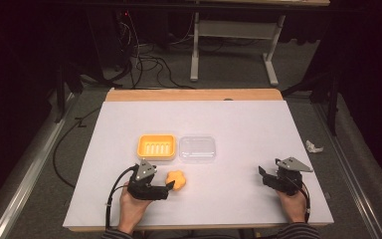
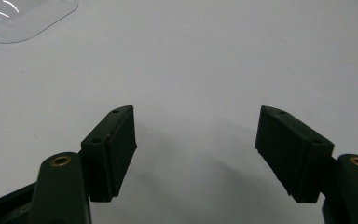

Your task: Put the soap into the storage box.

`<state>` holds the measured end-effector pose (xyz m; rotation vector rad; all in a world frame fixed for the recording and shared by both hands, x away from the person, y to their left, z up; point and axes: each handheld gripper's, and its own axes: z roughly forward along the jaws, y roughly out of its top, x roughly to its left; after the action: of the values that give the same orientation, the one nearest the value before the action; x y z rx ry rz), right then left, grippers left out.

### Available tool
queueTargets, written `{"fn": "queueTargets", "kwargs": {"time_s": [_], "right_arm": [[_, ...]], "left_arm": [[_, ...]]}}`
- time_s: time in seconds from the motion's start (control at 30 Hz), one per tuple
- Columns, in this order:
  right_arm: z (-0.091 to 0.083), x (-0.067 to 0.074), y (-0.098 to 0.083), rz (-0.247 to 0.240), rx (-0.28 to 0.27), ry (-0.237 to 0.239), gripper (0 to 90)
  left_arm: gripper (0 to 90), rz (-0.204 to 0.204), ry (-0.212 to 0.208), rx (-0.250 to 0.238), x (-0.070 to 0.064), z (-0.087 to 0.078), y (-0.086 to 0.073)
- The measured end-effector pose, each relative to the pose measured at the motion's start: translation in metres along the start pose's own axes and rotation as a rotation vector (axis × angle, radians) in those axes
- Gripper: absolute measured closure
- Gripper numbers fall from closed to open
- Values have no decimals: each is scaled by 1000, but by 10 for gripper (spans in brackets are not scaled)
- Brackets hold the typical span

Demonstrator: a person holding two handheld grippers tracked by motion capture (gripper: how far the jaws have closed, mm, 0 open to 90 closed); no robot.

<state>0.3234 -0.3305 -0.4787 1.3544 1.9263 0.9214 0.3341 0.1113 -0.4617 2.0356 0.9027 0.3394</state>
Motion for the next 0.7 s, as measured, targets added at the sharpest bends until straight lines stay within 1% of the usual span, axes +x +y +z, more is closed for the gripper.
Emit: {"fn": "queueTargets", "kwargs": {"time_s": [0.03, 0.23, 0.27, 0.37, 0.43, 0.5, 0.6, 0.67, 0.7], "right_arm": [[0, 0, 0, 1, 1, 0, 292], [0, -1, 0, -2, 0, 1, 292], [0, -1, 0, 1, 0, 2, 292], [0, -1, 0, -1, -1, 3, 292], [0, -1, 0, -2, 0, 3, 292], [0, -1, 0, 1, 1, 4, 292], [0, -1, 0, -1, 0, 3, 292], [0, -1, 0, 1, 1, 2, 292], [0, -1, 0, 2, 2, 2, 292]], "left_arm": [[149, -1, -10, 8, -1, 3, 0], [152, 6, -19, 26, -6, 10, 1], [152, 15, -16, 31, -8, 12, 1], [154, 17, -15, 36, -9, 14, 2], [157, 32, -3, 49, -12, 16, 4], [159, 37, 0, 55, -14, 18, 5], [162, 43, -3, 64, -15, 21, 5], [163, 47, -2, 74, -17, 25, 6], [169, 51, 1, 87, -18, 28, 5]]}}
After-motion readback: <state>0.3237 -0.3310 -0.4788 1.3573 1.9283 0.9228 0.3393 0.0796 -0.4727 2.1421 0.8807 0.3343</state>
